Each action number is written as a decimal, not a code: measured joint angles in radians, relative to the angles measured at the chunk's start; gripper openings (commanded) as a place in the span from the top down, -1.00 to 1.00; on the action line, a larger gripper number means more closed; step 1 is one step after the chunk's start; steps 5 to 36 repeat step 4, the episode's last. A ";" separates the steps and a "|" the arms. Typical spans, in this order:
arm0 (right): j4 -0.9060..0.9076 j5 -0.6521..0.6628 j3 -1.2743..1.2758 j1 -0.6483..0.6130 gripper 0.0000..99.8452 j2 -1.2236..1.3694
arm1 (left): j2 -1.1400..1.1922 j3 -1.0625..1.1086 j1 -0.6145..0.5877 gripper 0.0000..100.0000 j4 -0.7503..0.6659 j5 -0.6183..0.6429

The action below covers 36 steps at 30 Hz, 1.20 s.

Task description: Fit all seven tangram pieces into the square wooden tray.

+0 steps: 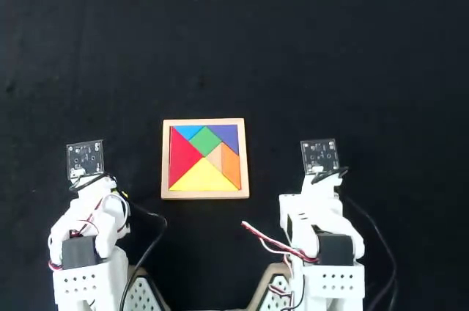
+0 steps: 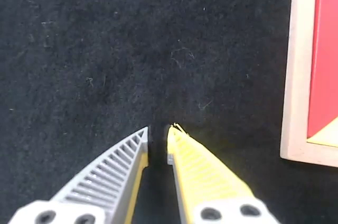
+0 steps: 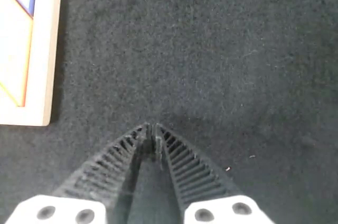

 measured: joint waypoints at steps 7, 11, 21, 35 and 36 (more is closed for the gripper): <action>0.000 0.000 0.000 0.000 0.98 0.000 | 0.000 0.000 0.000 0.85 0.000 0.000; 0.000 0.000 0.000 0.000 0.98 0.000 | 0.000 0.000 0.000 0.85 0.000 0.000; 0.000 0.000 0.000 0.000 0.98 0.000 | 0.000 0.000 0.000 0.85 0.000 0.000; 0.000 0.000 0.000 0.000 0.98 0.000 | 0.000 0.000 0.000 0.85 0.000 0.000; 0.000 0.000 0.000 0.000 0.98 0.000 | 0.000 0.000 0.000 0.85 0.000 0.000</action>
